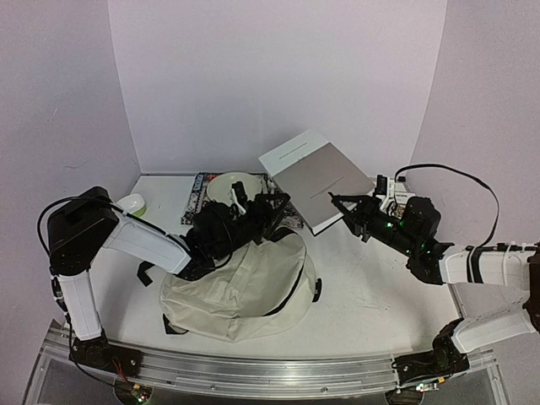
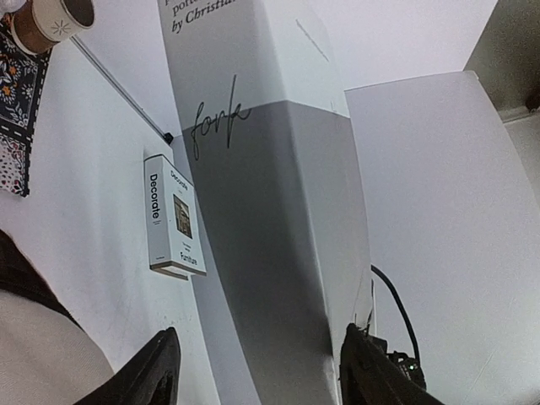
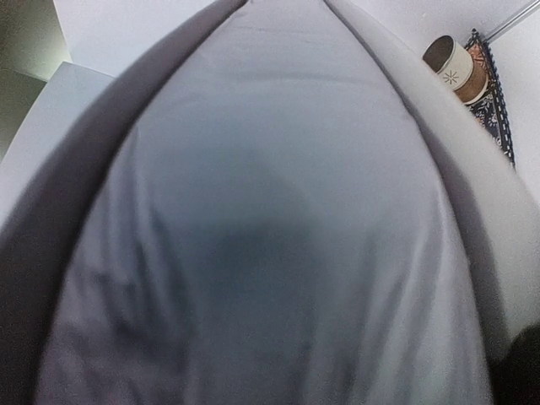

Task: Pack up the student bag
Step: Adjust the book, then pick up the largest pocket of the bag from the student bag.

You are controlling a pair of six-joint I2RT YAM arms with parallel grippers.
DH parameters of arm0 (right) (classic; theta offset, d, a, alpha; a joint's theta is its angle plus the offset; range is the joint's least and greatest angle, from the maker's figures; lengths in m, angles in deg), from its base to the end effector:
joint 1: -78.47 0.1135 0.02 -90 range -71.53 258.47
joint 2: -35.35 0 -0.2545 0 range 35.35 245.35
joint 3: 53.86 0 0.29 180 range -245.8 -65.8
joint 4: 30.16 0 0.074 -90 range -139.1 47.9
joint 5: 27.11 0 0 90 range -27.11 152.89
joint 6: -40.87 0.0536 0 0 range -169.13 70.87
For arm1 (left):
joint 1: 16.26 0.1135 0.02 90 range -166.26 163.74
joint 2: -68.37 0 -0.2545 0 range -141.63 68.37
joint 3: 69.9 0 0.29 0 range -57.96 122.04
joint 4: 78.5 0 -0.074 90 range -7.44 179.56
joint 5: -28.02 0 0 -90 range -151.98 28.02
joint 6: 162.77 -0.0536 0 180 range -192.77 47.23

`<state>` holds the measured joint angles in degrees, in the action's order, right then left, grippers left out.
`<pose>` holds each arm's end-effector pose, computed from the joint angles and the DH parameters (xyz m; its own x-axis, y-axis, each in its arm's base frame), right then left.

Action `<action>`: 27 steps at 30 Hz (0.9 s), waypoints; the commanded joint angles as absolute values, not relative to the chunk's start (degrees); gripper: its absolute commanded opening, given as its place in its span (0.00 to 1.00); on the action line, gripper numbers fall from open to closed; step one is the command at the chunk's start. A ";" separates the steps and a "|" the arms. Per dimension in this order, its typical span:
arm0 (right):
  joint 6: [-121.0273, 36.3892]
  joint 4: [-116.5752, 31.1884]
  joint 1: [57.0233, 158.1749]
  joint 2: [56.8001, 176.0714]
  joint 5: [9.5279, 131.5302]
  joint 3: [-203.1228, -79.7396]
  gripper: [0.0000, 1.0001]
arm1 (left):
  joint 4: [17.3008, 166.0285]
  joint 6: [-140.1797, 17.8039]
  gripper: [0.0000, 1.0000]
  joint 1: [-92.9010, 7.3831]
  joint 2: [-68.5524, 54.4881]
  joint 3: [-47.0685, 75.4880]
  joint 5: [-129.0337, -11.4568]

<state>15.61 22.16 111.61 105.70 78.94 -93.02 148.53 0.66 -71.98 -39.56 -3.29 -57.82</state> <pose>0.2427 0.1762 0.2482 -0.5416 0.6843 -0.4882 -0.5893 0.1050 0.8010 0.2527 -0.3638 0.1768 -0.7349 -0.6190 -0.2769 0.2771 0.0984 -0.9558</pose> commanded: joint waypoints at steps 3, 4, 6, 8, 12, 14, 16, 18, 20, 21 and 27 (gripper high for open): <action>14.36 27.10 111.78 105.19 78.30 -95.57 0.32 | 143.92 -10.76 0.74 -71.97 -30.64 -6.95 -58.35; 14.24 26.74 111.76 105.14 78.06 -95.59 0.33 | 140.27 -13.03 0.76 -72.03 -29.33 -6.83 -58.71; 14.02 25.97 111.59 105.02 77.68 -95.58 0.33 | 130.11 -18.00 0.78 -72.40 -26.62 -5.52 -58.73; 13.93 25.06 111.26 104.89 77.51 -95.76 0.33 | 122.64 -23.36 0.79 -73.28 -24.30 -4.63 -57.78; 13.94 23.84 110.44 104.88 77.11 -95.97 0.33 | 111.27 -30.35 0.82 -75.92 -21.77 -1.64 -54.56; 14.18 23.60 110.10 104.88 76.99 -95.99 0.33 | 103.78 -33.97 0.84 -78.03 -22.30 2.04 -51.92; 14.39 23.37 109.77 104.73 76.91 -95.97 0.33 | 95.76 -36.68 0.85 -80.15 -23.52 5.65 -49.54; 14.68 22.92 109.59 104.48 76.60 -95.99 0.34 | 90.07 -38.72 0.86 -82.27 -25.20 9.20 -47.40; 14.93 22.58 109.46 104.12 76.03 -95.81 0.34 | 86.05 -39.89 0.86 -84.52 -26.25 10.53 -45.43; 15.01 22.39 109.47 103.91 75.76 -95.71 0.34 | 84.64 -40.05 0.87 -85.37 -26.80 11.22 -44.58; 15.37 21.11 109.40 102.53 74.75 -95.01 0.35 | 79.29 -40.55 0.87 -88.21 -28.61 13.77 -42.03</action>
